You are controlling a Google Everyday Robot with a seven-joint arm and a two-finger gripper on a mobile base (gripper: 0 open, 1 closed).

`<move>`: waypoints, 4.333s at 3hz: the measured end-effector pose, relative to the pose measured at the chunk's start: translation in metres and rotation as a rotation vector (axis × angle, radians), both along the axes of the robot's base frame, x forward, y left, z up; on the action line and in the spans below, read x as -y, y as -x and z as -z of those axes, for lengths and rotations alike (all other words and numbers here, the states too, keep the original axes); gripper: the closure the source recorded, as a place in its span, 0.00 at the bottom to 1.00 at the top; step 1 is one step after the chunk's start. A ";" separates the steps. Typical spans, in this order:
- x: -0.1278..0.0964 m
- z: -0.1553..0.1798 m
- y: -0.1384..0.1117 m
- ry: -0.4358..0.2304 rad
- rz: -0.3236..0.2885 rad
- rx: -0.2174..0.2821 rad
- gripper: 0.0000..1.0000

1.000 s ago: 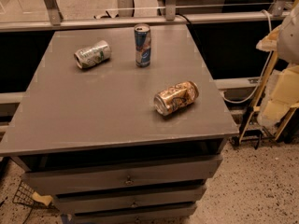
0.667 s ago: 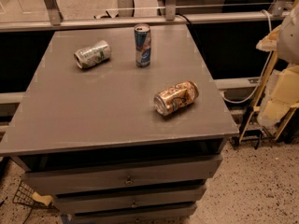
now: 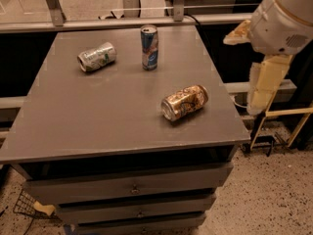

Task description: Place orange can upright

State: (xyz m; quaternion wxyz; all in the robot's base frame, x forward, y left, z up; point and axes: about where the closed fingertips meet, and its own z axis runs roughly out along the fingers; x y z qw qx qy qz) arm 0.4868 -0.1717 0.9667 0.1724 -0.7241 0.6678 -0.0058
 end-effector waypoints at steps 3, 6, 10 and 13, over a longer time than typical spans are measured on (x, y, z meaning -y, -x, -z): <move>-0.054 0.020 -0.032 0.078 -0.271 0.019 0.00; -0.073 0.085 -0.066 0.208 -0.467 -0.054 0.00; -0.078 0.138 -0.066 0.145 -0.535 -0.151 0.41; -0.097 0.113 -0.070 0.116 -0.626 -0.018 1.00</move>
Offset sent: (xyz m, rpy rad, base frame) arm 0.0261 0.0456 -0.0181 -0.0623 -0.0043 0.2291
